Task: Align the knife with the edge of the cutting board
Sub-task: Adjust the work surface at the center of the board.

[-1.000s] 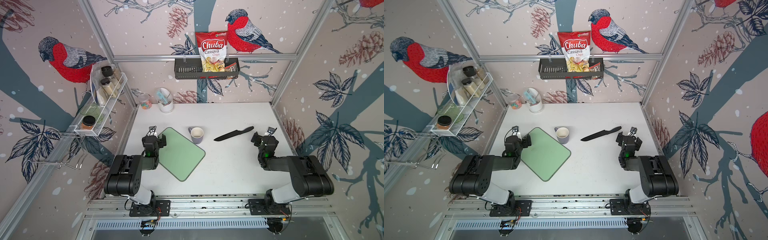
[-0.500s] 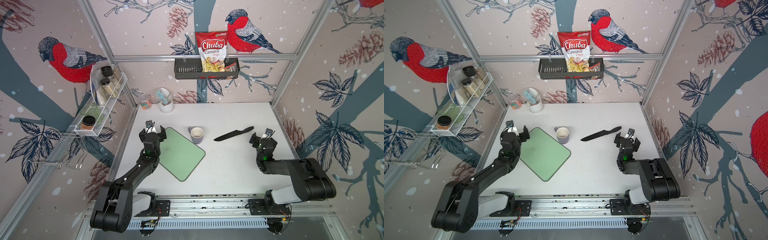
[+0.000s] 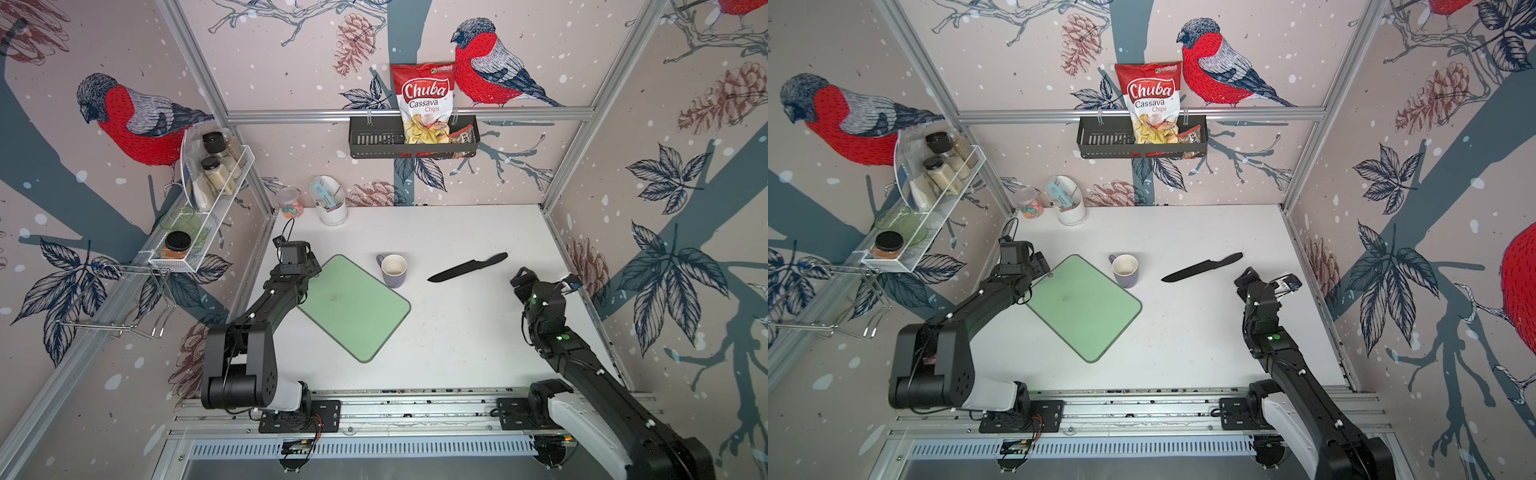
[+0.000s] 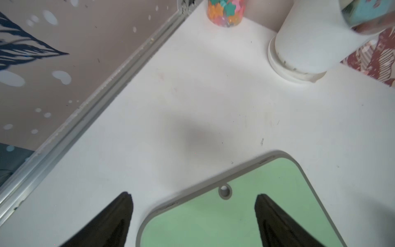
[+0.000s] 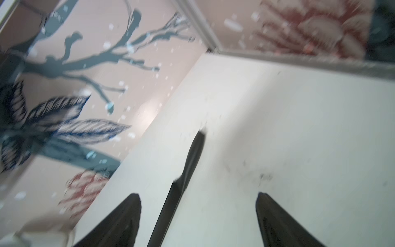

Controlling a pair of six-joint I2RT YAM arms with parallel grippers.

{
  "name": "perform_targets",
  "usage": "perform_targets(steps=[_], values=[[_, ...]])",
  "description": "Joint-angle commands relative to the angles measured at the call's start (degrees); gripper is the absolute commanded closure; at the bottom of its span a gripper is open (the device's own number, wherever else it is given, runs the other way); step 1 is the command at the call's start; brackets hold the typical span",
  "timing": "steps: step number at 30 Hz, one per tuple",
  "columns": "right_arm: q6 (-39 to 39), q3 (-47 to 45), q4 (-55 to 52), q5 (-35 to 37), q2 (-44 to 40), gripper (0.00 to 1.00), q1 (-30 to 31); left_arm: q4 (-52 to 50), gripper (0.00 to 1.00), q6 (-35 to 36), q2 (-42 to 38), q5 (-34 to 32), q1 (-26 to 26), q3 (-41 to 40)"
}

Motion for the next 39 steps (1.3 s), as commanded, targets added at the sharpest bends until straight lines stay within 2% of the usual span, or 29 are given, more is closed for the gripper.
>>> perform_targets(steps=[1,3,5,7,10,12,16,23,25,30,36,39], values=[[11.1,0.0,-10.6,6.2,-2.3,0.14,14.2,-8.1,0.1,-1.6,5.2,4.0,1.8,5.3],[15.1,-1.4,-9.5,9.5,-1.2,0.13,23.8,-8.9,0.13,-1.9,8.8,8.9,3.1,7.7],[20.4,-2.2,-7.7,13.1,2.0,0.12,33.2,-10.7,0.15,-2.4,11.4,10.9,3.6,9.3],[20.9,-0.9,-3.3,16.7,8.3,0.1,41.7,-10.9,0.15,-2.7,12.2,11.9,3.8,9.6],[23.5,7.6,-6.2,23.6,21.1,0.04,52.5,-11.4,0.16,-3.5,12.7,13.0,3.8,9.1],[25.0,14.0,-8.9,22.8,29.1,0.03,56.2,-13.3,0.17,-3.6,13.1,13.6,3.8,9.4],[24.9,20.9,-7.0,15.6,40.2,0.02,57.7,-17.2,0.21,-5.3,13.8,12.6,3.9,9.3],[26.8,27.0,-5.4,7.3,48.5,0.0,56.5,-18.4,0.24,-6.4,16.5,16.8,4.8,10.3],[28.7,27.5,-5.0,4.7,50.6,0.0,55.3,-18.9,0.25,-6.4,17.2,18.0,4.9,10.8],[32.9,27.3,3.3,-6.0,56.8,0.02,52.0,-16.8,0.27,-7.2,18.0,23.7,4.9,9.4],[33.2,31.3,5.8,-14.0,64.0,0.01,47.4,-12.9,0.3,-8.9,17.9,28.7,4.1,4.4],[32.0,33.1,6.4,-15.0,65.6,0.01,44.1,-9.6,0.32,-10.1,17.5,32.3,1.9,1.8]])
